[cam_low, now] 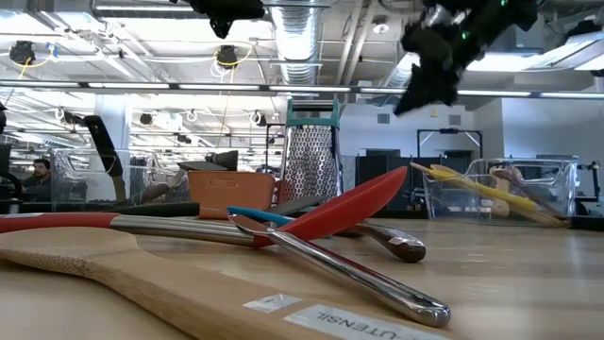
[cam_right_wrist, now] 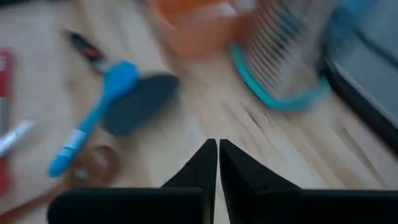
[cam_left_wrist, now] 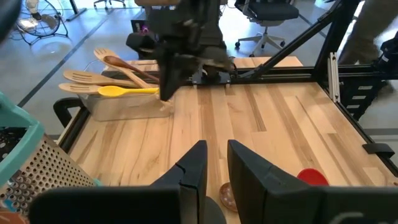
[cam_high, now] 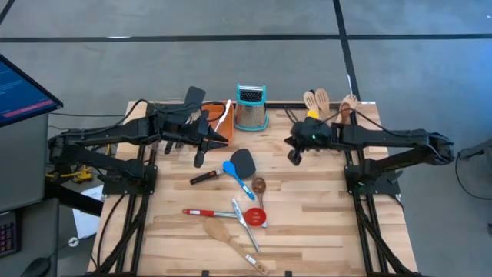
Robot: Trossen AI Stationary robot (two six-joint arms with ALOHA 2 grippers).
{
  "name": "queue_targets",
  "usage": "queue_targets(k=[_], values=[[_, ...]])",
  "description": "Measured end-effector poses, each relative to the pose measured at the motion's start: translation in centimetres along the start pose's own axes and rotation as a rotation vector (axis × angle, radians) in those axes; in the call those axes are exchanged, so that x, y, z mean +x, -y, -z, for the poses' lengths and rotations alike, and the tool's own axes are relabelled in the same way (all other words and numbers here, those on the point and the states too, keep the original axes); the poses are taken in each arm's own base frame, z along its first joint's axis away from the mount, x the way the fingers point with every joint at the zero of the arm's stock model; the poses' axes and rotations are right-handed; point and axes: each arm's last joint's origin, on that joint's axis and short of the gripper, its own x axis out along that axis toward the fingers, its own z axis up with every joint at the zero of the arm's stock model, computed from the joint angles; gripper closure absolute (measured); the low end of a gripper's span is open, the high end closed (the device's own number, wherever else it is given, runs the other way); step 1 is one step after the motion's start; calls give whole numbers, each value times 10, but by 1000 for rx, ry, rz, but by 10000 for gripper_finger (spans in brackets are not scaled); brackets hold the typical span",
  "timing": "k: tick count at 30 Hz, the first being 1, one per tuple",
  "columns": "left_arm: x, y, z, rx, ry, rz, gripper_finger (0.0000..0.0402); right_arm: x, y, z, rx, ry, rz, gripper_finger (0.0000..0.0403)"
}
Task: Pick & Place Kitchen Items
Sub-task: Put the blue spoon into the right transparent bin
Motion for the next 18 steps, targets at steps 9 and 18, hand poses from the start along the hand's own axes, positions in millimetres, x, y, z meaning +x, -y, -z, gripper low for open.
queue_targets(k=[9, 18], values=[[0, 0, 0, -10, -1, 0, 353, -12, -51, -12, -164, 290, -209, 399], [0, 0, 0, -11, -2, 1, 353, -10, -69, -6, -116, 275, -275, 392]])
